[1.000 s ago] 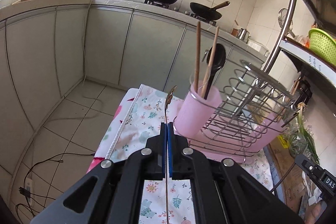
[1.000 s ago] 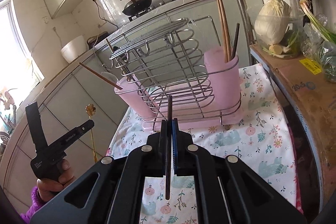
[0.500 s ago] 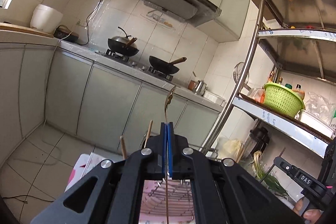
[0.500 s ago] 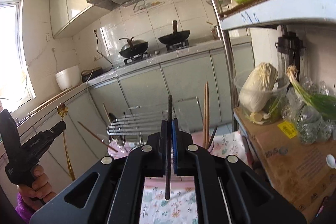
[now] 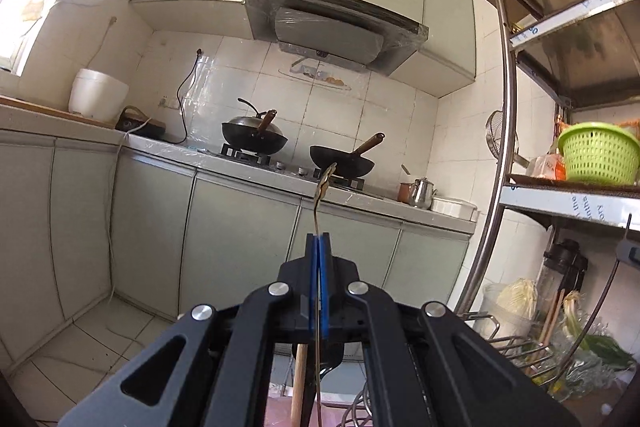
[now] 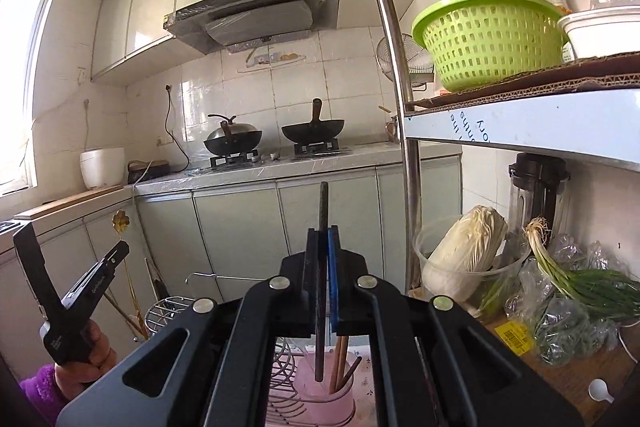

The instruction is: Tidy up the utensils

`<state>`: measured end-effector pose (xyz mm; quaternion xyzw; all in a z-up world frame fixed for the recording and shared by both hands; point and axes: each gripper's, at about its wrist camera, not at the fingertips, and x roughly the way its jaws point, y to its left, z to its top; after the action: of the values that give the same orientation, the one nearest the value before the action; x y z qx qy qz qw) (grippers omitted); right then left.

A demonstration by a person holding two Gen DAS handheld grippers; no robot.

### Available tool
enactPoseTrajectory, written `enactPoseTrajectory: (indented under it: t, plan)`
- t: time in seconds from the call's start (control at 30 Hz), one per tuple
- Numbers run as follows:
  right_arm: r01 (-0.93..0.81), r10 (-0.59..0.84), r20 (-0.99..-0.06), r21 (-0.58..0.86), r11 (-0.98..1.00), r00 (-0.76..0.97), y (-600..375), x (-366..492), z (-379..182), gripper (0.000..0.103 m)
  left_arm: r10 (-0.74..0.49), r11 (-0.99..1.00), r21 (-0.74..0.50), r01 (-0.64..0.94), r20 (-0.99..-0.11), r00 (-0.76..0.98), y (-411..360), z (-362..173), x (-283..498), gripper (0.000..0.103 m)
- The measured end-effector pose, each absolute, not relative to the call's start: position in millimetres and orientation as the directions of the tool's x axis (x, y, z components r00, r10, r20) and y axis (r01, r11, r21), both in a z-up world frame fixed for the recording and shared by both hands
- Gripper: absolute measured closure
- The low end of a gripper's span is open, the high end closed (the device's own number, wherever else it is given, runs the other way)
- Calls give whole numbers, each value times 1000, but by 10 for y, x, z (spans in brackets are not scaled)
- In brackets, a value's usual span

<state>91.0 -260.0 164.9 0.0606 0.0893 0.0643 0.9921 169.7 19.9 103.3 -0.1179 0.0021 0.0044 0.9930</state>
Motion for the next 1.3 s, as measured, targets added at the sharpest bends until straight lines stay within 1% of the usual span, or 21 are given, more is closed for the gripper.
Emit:
enactPoseTrajectory:
  t: [0.13,0.2,0.33,0.53,0.77,0.83,0.93,0.97,1.0,1.03,1.07,1.1,1.17,1.3]
  plan:
    - [-121,142,-184,121,985,973,-2556,1033,1517,98,32,983,-180,-31,2,999,116,807,1702,102]
    - [-118,138,-202,109,987,970,-2522,1089,1428,98,31,980,-196,-30,6,999,133,739,1671,102]
    - [-122,142,-256,94,988,956,-2441,1150,1258,98,22,984,-177,-29,-46,999,155,610,1663,102]
    - [-126,156,-347,109,986,925,-2380,1168,1017,98,-38,979,-206,5,-156,987,275,415,1547,102]
    - [-132,166,-432,106,985,886,-2280,1124,804,98,-74,984,-174,37,-210,975,250,398,1342,100]
    - [-133,170,-452,113,985,876,-2259,1122,770,98,-89,985,-164,52,-229,969,238,414,1334,96]
    - [-132,170,-480,112,985,861,-2237,1136,737,98,-119,983,-167,78,-256,959,236,453,1301,83]
    - [-133,170,-491,111,985,854,-2237,1146,732,98,-127,982,-170,85,-258,958,237,472,1276,74]
    - [-135,173,-507,111,985,845,-2231,1149,725,97,-132,981,-171,90,-258,957,233,501,1257,68]
    - [-137,176,-515,113,984,839,-2229,1147,728,95,-137,981,-171,95,-257,957,232,528,1233,67]
    - [-140,181,-517,117,983,837,-2234,1138,730,88,-143,980,-171,100,-257,956,232,549,1210,66]
    - [-143,184,-515,118,983,837,-2235,1114,738,78,-147,980,-173,104,-261,954,231,571,1186,66]
    - [-147,188,-509,122,982,840,-2248,1069,752,67,-160,977,-177,115,-268,950,230,602,1140,65]
    - [-148,194,-501,131,980,843,-2263,979,792,66,-175,977,-170,132,-273,946,196,677,1012,64]
